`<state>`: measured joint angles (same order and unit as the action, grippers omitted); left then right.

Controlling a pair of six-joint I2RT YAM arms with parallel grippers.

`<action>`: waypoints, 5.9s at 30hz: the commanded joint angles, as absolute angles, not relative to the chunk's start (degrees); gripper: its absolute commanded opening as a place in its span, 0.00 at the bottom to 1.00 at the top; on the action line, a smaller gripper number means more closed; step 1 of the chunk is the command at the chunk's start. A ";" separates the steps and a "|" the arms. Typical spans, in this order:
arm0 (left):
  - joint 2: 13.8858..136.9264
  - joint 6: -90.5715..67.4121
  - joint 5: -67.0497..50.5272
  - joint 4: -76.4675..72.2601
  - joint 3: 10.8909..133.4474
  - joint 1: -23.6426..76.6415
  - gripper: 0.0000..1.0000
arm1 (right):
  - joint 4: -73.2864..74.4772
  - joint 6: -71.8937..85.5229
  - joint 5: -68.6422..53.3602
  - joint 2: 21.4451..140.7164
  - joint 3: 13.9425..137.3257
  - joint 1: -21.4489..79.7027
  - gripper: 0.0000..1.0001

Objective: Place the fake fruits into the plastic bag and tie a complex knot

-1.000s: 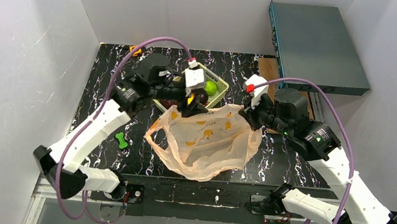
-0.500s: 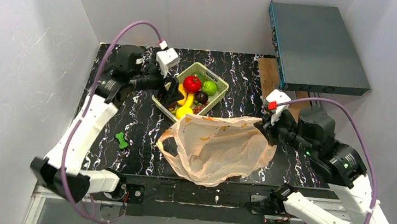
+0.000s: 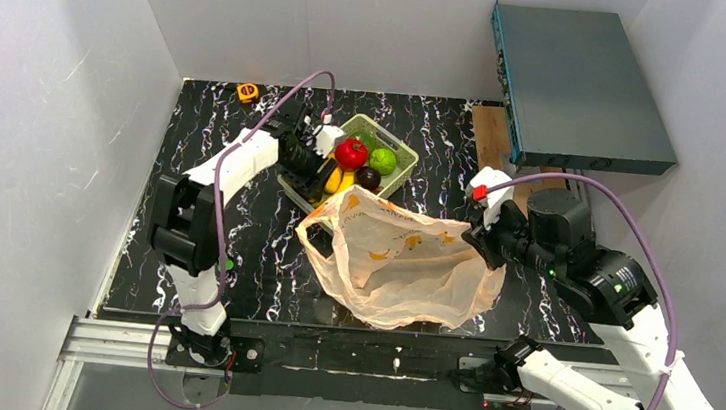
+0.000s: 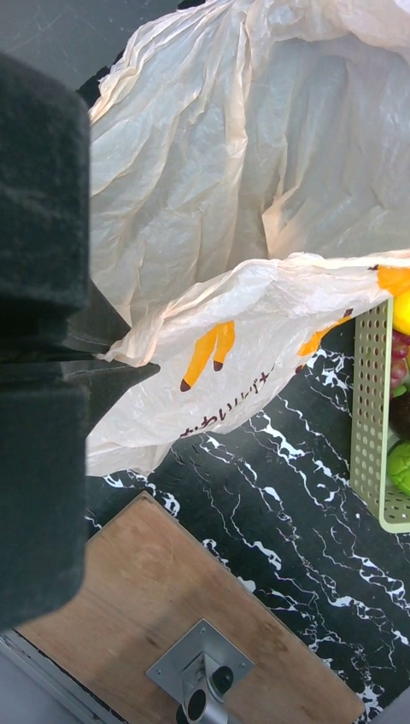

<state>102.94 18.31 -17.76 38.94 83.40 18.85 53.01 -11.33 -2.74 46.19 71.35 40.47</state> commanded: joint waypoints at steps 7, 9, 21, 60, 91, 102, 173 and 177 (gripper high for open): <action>100.86 22.33 -8.62 47.90 79.49 8.62 0.53 | 52.24 -8.47 -2.11 49.34 76.55 40.12 0.01; 98.47 23.71 -7.44 48.65 77.31 6.41 0.53 | 52.05 -7.00 -2.43 50.28 77.68 40.00 0.01; 83.95 33.67 -23.96 56.22 75.32 -6.57 0.77 | 49.14 5.23 -7.63 57.18 81.28 37.61 0.01; 111.57 36.36 -23.99 44.37 96.68 5.24 0.98 | 46.45 6.02 -21.97 67.11 81.51 31.77 0.01; 81.40 34.50 -51.59 61.82 113.92 11.14 0.50 | 34.55 22.60 -27.96 64.20 72.95 31.51 0.01; 65.73 44.76 -40.52 54.40 82.56 35.94 0.52 | 35.28 25.75 -29.62 66.86 74.81 31.51 0.01; 95.00 35.16 -29.75 56.46 70.69 -0.87 0.86 | 44.85 24.89 -16.72 60.24 67.09 29.44 0.01; 94.72 36.17 -29.80 59.21 72.33 -0.88 0.65 | 45.48 24.67 -16.25 60.55 67.43 29.47 0.01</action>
<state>96.14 35.46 -29.71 56.01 69.82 -0.75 44.51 24.08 -17.23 60.25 64.75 29.63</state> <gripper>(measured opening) 0.736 0.031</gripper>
